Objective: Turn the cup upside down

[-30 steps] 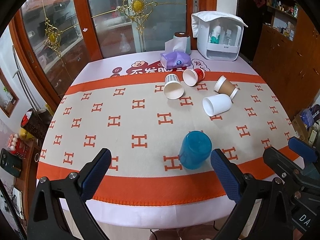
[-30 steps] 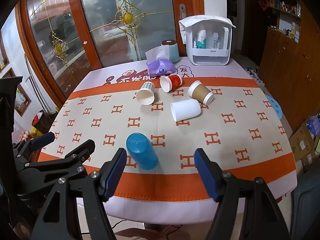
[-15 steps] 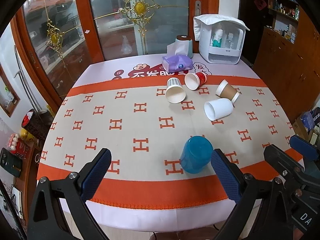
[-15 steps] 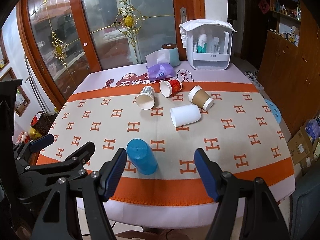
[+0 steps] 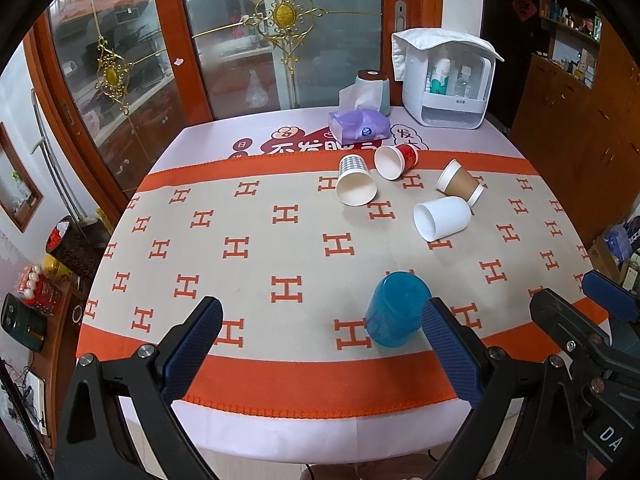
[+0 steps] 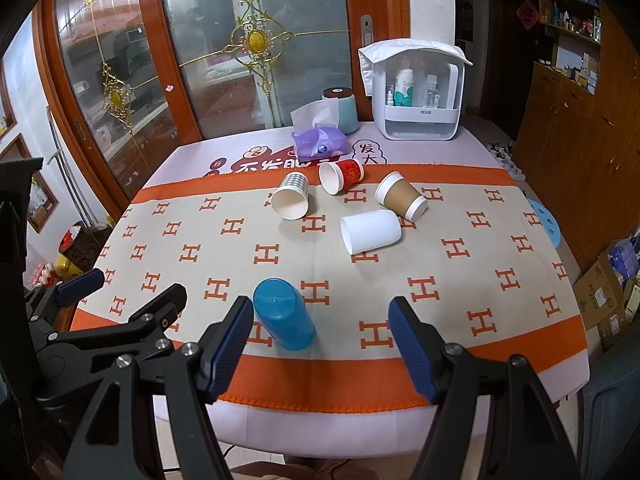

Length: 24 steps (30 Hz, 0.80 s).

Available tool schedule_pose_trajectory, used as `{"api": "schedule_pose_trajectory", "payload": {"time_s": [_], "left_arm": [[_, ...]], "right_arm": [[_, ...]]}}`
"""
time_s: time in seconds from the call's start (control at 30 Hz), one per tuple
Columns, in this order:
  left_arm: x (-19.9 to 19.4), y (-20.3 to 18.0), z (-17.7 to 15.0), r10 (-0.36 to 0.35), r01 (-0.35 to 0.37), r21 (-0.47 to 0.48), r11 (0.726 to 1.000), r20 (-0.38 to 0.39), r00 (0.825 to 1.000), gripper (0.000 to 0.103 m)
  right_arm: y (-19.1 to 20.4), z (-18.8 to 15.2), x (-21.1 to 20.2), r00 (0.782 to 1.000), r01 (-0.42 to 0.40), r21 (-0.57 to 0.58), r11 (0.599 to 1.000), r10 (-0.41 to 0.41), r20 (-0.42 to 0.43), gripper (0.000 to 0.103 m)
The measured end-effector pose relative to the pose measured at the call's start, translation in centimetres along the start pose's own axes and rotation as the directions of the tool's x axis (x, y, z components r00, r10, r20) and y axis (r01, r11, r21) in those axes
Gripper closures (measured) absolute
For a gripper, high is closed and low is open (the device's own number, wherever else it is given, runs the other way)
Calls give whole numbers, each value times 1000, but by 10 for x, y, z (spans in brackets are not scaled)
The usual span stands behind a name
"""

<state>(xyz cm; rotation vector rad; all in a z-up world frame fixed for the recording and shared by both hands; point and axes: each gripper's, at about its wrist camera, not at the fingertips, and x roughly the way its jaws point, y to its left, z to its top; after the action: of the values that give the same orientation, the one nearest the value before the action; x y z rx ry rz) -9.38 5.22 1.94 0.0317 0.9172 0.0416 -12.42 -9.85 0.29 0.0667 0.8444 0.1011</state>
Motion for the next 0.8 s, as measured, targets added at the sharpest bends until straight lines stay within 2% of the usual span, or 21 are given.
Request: {"api": "schedule_pose_trajectory", "payload": {"time_s": [0.8], "left_arm": [[1, 6, -3, 12, -12, -1, 1000, 1, 1000, 4]], "right_arm": [[-5, -2, 5, 1000, 4, 5, 1000, -4, -7, 33]]}}
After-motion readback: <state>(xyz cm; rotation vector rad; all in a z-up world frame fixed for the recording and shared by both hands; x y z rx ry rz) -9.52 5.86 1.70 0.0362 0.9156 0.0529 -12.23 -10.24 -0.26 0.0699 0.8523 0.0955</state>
